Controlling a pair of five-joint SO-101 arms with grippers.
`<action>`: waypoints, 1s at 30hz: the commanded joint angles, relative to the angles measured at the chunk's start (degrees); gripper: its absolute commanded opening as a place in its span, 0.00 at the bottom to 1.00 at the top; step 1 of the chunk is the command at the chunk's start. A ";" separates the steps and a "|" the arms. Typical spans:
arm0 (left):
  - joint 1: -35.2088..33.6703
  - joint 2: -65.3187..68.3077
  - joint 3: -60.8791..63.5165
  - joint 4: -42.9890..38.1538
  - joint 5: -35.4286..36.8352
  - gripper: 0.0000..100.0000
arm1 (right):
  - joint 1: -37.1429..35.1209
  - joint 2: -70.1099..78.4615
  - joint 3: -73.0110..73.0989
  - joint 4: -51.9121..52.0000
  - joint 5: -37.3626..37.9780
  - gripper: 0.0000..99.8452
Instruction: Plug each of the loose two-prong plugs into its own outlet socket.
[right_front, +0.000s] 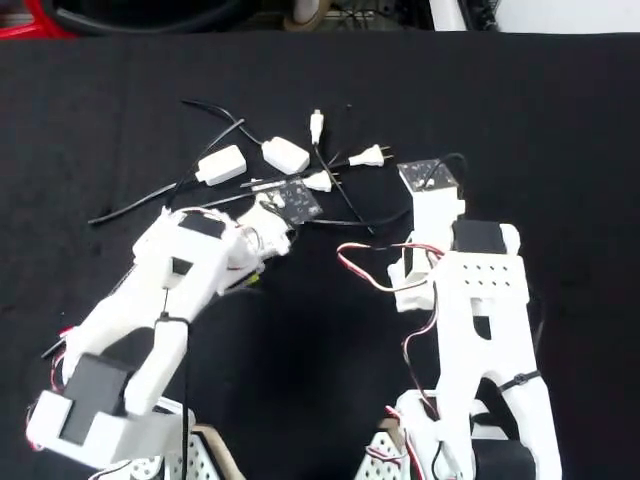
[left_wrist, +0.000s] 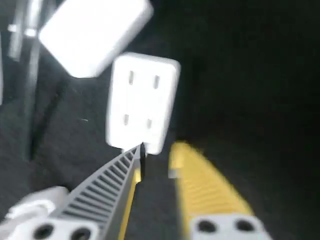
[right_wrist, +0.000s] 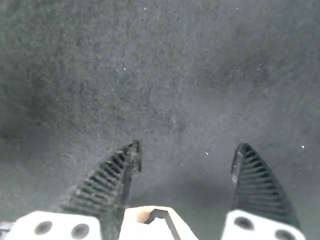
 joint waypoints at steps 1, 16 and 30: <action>4.53 -9.67 5.23 3.78 0.35 0.04 | 0.97 0.40 -0.22 -0.62 0.00 0.29; -2.24 -23.74 14.20 -15.56 -2.55 0.24 | 0.97 0.40 -0.22 -0.35 1.93 0.29; -2.15 18.20 -14.55 -6.95 -2.20 0.22 | 1.05 0.40 -0.04 -0.70 1.93 0.29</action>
